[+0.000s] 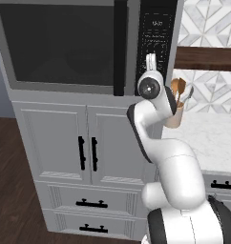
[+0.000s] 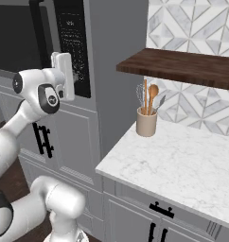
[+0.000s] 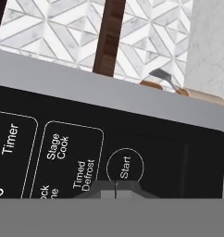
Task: Open the microwave, place the bowl with waffle inside the microwave, then close the microwave door and turn it on.
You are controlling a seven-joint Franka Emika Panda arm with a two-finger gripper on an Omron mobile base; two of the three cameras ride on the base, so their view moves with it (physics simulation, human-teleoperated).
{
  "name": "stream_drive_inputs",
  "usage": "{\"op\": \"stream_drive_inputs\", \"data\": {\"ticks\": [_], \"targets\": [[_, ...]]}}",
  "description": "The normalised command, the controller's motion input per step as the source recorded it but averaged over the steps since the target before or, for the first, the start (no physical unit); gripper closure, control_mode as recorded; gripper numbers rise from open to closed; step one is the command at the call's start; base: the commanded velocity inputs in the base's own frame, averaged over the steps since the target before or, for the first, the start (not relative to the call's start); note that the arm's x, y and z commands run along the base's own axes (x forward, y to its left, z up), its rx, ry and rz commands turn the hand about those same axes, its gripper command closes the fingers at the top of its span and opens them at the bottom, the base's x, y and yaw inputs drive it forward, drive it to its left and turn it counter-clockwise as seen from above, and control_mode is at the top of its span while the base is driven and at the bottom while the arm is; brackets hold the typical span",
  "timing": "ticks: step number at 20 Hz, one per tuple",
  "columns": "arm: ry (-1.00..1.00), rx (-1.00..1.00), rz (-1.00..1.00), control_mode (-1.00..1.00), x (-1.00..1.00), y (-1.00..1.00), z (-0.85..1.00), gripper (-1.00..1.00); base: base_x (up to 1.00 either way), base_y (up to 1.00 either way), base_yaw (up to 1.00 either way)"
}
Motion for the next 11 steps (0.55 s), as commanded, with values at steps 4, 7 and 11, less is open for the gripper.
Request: {"op": "stream_drive_inputs", "data": {"ticks": [4, 7, 11], "targets": [[0.04, 0.01, 0.02, -1.0, 0.96, -0.51, -0.24, 1.0, 0.0, 0.0, 0.0], [0.07, 0.03, 0.07, -1.0, 1.0, -0.77, -0.64, 1.0, 0.0, 0.0, 0.0], [0.06, 0.0, 0.07, -1.0, 1.0, -0.63, -1.0, 1.0, 0.0, 0.0, 0.0]]}}
